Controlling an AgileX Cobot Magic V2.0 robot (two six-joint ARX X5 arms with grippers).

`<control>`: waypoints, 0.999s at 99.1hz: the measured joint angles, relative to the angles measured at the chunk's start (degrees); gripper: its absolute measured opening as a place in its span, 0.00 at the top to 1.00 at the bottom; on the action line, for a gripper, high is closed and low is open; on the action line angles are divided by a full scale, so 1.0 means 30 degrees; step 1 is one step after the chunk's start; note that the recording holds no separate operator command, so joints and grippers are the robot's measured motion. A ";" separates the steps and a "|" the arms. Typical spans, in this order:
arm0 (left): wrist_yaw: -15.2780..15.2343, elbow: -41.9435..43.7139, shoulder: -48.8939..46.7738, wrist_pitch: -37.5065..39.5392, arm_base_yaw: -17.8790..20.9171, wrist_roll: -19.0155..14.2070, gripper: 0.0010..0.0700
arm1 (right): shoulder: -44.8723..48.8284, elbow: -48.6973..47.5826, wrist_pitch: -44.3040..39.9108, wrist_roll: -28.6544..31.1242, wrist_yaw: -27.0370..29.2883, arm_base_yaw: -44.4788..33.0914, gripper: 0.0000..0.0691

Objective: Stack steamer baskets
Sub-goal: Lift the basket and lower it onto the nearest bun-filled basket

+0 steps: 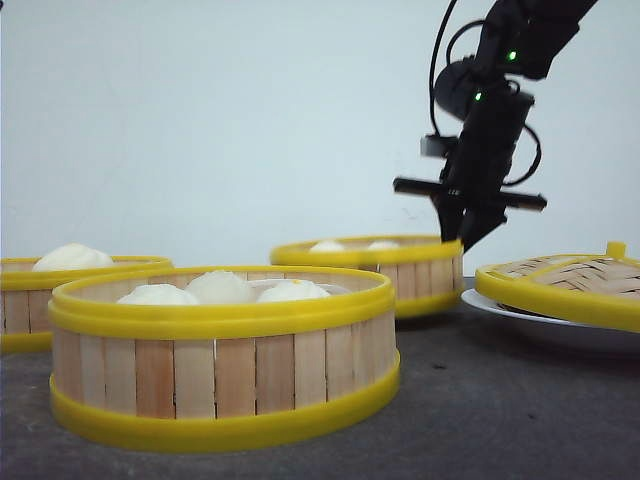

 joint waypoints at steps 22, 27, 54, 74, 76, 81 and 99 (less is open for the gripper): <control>0.0000 0.0000 -0.0969 -0.0889 0.0007 0.0131 0.44 | -0.3883 0.1180 -0.1683 -0.0670 -0.1107 -0.0452 0.96; 0.0000 0.0000 -0.1260 -0.1056 0.0000 0.0131 0.44 | -0.4962 0.1341 -0.1880 -0.0867 -0.1486 -0.0379 0.96; 0.0000 0.0000 -0.3198 -0.1821 0.0000 0.0124 0.44 | -0.7934 0.1494 -0.5275 -0.2776 -0.2958 0.1749 0.96; 0.0000 0.0000 -0.4459 -0.2871 -0.0007 0.0124 0.44 | -0.7934 0.1479 -0.6506 -0.3708 -0.2849 0.4167 0.96; 0.0000 0.0000 -0.4539 -0.2965 -0.0007 0.0124 0.44 | -0.7934 0.1472 -0.6543 -0.3840 -0.2849 0.4422 0.96; 0.0000 0.0000 -0.4714 -0.3177 -0.0007 0.0124 0.44 | -0.7919 0.1457 -0.6543 -0.4044 -0.2805 0.5085 0.96; 0.0000 0.0000 -0.4940 -0.3483 -0.0007 0.0124 0.44 | -0.7460 0.0962 -0.6382 -0.4503 -0.2659 0.7082 0.96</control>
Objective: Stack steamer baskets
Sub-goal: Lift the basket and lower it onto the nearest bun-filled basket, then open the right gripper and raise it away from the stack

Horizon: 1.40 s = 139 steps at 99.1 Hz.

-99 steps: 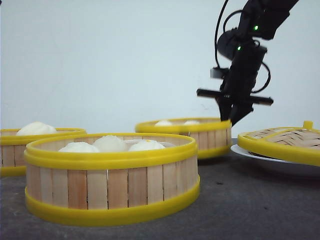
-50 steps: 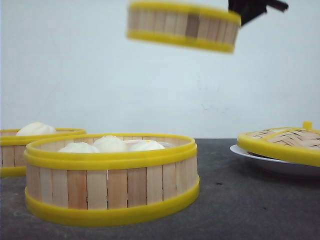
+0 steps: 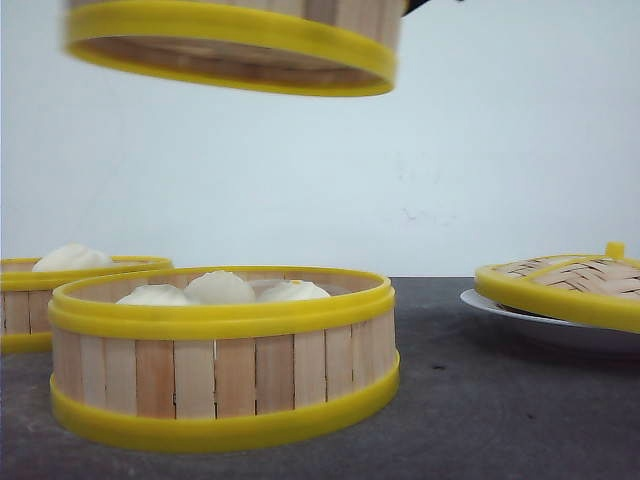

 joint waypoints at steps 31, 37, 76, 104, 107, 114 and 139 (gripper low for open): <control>0.0000 0.0000 -0.0029 -0.0437 0.0000 0.0000 0.44 | 0.0984 -0.3636 0.2302 -0.0342 0.1253 0.0641 0.96; 0.0000 0.0000 -0.0029 -0.0430 0.0000 0.0000 0.44 | 0.0991 -0.4495 0.3293 -0.0321 0.1260 0.0619 0.96; 0.0000 0.0000 -0.0029 -0.0423 0.0000 0.0000 0.44 | 0.0991 -0.7358 0.5880 0.0015 0.1260 0.0670 0.96; 0.0000 0.0000 -0.0029 -0.0423 0.0000 0.0000 0.44 | 0.1035 -0.7446 0.6113 0.0022 0.1479 0.0488 0.96; 0.0000 0.0000 -0.0029 -0.0423 0.0000 0.0000 0.44 | 0.1100 -0.7446 0.6135 0.0022 0.1457 0.0452 0.96; 0.0000 0.0000 -0.0029 -0.0423 0.0000 0.0000 0.44 | 0.1290 -0.7446 0.6258 0.0022 0.1406 0.0335 0.96; 0.0000 0.0000 -0.0029 -0.0423 0.0000 0.0000 0.44 | 0.1647 -0.7446 0.6346 0.0109 0.1268 0.0007 0.96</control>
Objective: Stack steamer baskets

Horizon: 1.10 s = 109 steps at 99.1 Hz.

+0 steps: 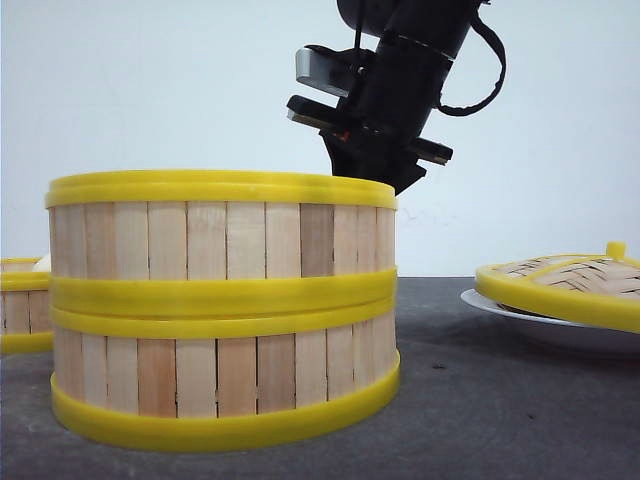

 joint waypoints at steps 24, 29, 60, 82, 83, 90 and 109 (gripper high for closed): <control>0.0000 0.0000 0.0000 0.0000 0.0000 0.0000 0.44 | 0.0000 0.0000 -0.0124 -0.0007 0.0000 -0.0007 0.96; 0.0000 0.0000 0.0000 0.0000 0.0000 0.0000 0.44 | 0.0000 0.0000 -0.0131 0.0000 0.0000 -0.0007 0.95; 0.0000 0.0000 0.0000 0.0000 0.0000 0.0189 0.44 | -0.0015 0.0000 0.0510 0.0109 0.0503 -0.0138 0.57; 0.0000 0.0000 0.0000 0.0000 0.0000 0.0321 0.44 | -0.2331 -0.0051 0.1209 0.0109 0.0925 -0.0240 0.56; 0.0000 0.0000 0.0000 -0.0007 0.0000 0.0335 0.44 | -0.2543 -0.0051 0.1217 0.0109 0.1027 -0.0240 0.56; -0.0022 0.0000 0.0000 -0.0007 0.0000 0.0357 0.45 | -0.4364 -0.0044 0.1209 0.0109 0.1982 -0.0240 0.56; -0.1974 0.0000 0.0444 0.0007 0.0007 -0.0095 0.53 | -0.9442 -0.0022 0.1239 0.0109 0.3024 -0.0087 0.56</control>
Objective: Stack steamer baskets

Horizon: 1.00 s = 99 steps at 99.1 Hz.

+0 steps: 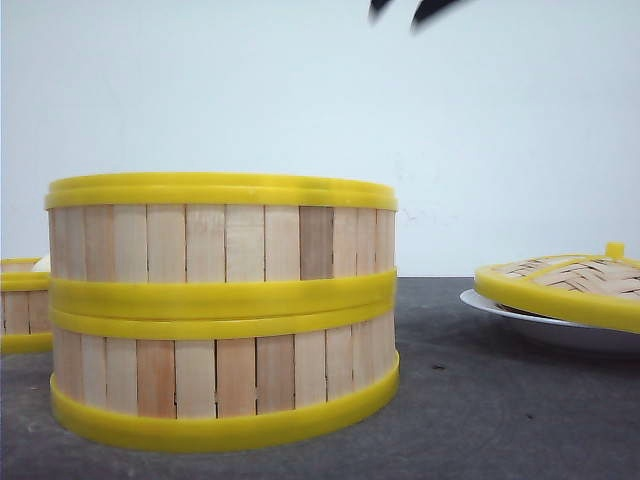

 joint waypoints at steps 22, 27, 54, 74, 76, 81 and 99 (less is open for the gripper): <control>-0.3738 0.0007 0.2557 0.0845 0.0095 -0.0270 0.56 | -0.4670 0.0066 -0.1450 0.0000 0.0787 0.0328 0.56; -0.4452 0.0124 0.3453 0.0947 0.0291 -0.0277 0.56 | -0.5326 0.0102 -0.2106 0.0000 0.0867 0.0328 0.56; -0.5450 0.2055 1.0083 0.2251 0.2776 -0.0532 0.56 | -0.6921 0.0102 -0.4736 0.0000 0.0925 0.0321 0.56; -0.4918 0.3810 1.5205 0.2237 0.5056 -0.1632 0.56 | -0.7679 0.0095 -0.5056 0.0000 0.0925 0.0328 0.56; -0.4838 0.3956 1.5642 0.2222 0.5217 -0.1734 0.56 | -0.7708 0.0095 -0.5071 0.0000 0.0925 0.0328 0.56; -0.4386 0.4277 1.6677 0.2076 0.5610 -0.1974 0.56 | -0.7810 0.0095 -0.5071 0.0000 0.0925 0.0328 0.56; -0.3519 0.4838 1.9438 0.1967 0.6411 -0.2601 0.56 | -0.8014 0.0095 -0.5209 0.0000 0.0925 0.0328 0.56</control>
